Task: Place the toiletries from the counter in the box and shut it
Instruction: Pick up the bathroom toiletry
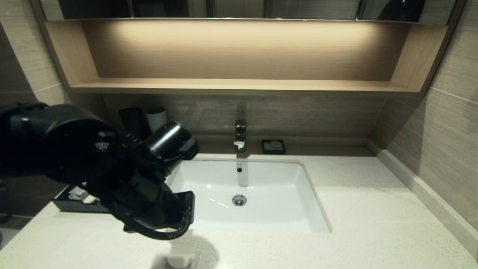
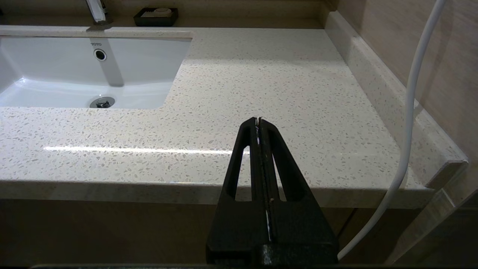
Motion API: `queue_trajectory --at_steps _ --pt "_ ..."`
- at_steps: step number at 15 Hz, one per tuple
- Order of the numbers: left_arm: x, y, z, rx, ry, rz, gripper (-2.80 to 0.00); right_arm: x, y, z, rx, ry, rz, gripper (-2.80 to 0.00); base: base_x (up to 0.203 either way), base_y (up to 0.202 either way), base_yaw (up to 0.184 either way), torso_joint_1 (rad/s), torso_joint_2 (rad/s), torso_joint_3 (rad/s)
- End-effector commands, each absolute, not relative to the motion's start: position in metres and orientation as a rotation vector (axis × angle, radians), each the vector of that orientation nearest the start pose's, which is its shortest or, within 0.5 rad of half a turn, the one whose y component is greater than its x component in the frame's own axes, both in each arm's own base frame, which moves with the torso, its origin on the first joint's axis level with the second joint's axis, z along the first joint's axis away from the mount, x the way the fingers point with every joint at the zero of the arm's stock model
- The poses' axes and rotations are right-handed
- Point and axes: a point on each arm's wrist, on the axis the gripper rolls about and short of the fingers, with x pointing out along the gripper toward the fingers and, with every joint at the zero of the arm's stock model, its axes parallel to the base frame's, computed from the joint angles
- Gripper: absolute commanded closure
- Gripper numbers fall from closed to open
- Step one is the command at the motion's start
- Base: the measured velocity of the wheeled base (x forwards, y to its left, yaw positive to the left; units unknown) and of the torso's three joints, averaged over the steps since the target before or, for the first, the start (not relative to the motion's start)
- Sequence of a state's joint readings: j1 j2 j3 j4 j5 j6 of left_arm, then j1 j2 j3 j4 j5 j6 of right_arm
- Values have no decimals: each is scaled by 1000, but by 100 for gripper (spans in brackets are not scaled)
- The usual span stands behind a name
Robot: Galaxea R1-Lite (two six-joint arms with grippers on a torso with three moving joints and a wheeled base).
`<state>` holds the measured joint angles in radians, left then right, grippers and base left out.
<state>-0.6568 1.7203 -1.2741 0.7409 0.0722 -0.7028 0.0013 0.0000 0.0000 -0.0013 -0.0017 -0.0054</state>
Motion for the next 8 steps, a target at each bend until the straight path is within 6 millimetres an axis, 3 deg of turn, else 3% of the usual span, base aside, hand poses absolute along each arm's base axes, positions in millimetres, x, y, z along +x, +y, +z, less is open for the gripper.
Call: queue_trajectory --at_steps 1,5,8 --pt "221 -181 181 -162 1264 -86 0 -23 0 75 -6 0 0 0 0 0 0 0 0 0" --pt "223 -202 176 -192 1278 -76 0 -23 0 75 -6 0 0 0 0 0 0 0 0 0" --pt "226 -206 169 -213 1301 -36 0 -23 0 75 -5 0 0 0 0 0 0 0 0 0"
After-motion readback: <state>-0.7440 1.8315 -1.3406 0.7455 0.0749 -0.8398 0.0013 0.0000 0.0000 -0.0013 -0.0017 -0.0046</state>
